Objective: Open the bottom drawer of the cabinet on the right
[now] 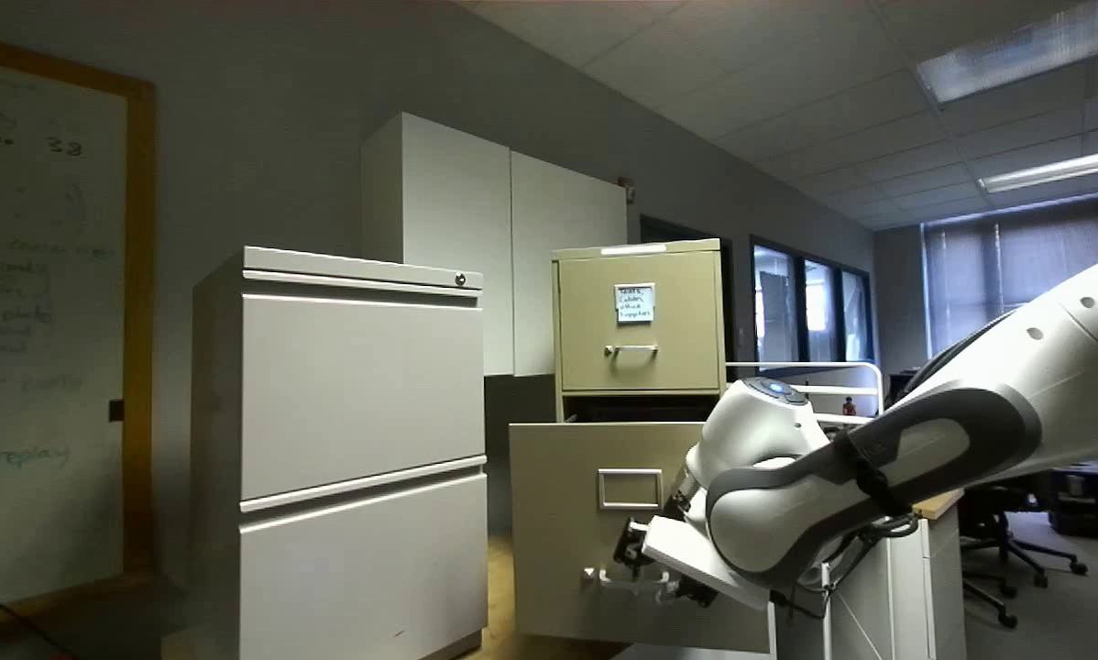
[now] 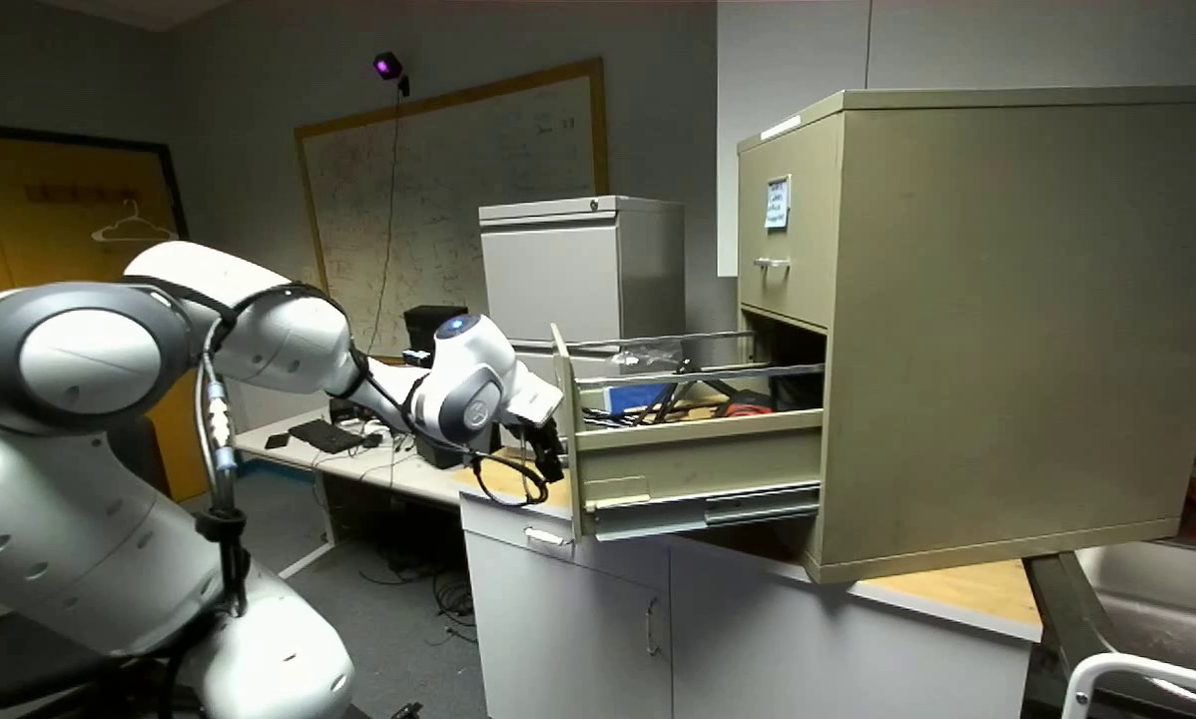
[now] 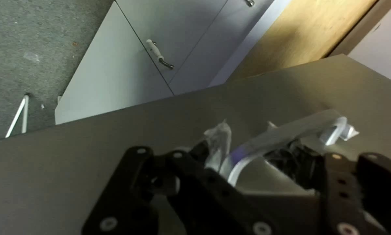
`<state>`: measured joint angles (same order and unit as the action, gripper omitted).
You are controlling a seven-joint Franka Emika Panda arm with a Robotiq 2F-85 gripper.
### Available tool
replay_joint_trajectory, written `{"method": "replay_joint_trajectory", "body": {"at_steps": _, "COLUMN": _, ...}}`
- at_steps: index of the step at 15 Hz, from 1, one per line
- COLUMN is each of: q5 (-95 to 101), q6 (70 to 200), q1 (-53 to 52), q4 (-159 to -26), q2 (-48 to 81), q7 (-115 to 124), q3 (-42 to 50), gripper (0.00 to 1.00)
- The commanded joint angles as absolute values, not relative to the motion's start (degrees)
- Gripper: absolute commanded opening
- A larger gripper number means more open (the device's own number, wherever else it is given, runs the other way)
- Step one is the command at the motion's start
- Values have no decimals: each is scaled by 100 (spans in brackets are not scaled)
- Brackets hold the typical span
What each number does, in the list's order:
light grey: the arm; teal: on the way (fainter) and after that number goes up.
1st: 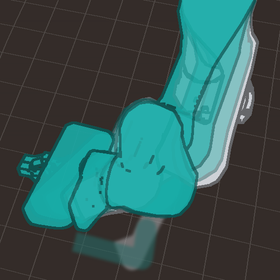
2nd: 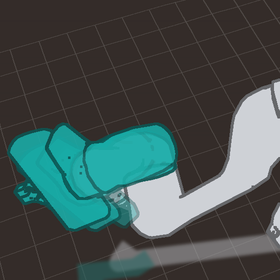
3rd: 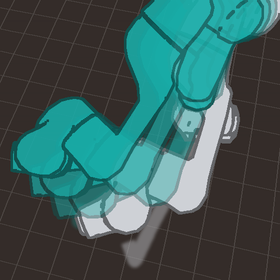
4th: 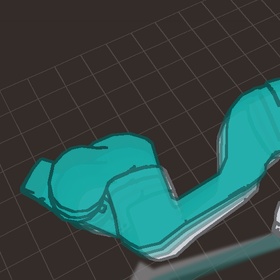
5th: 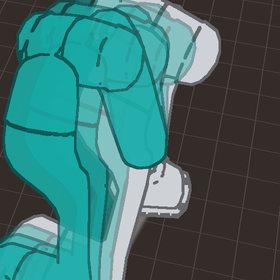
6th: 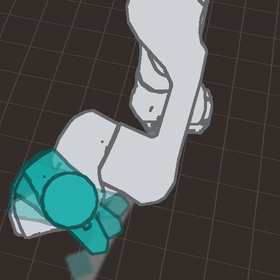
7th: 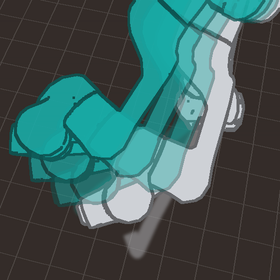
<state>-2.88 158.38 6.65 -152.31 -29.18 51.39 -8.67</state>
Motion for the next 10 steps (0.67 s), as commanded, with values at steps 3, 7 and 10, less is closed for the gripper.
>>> {"method": "replay_joint_trajectory", "body": {"at_steps": 3, "q5": 139, "q6": 14944, "q1": 643, "q4": -14943, "q2": -3808, "q7": 4992, "q3": -1318, "gripper": 83}}
{"method": "replay_joint_trajectory", "body": {"at_steps": 7, "q5": 389, "q6": 14626, "q1": 689, "q4": -14864, "q2": -3969, "q7": 5127, "q3": -1436, "gripper": 92}}
{"method": "replay_joint_trajectory", "body": {"at_steps": 10, "q5": 563, "q6": 14489, "q1": 717, "q4": -14819, "q2": -4015, "q7": 5222, "q3": -1495, "gripper": 92}}
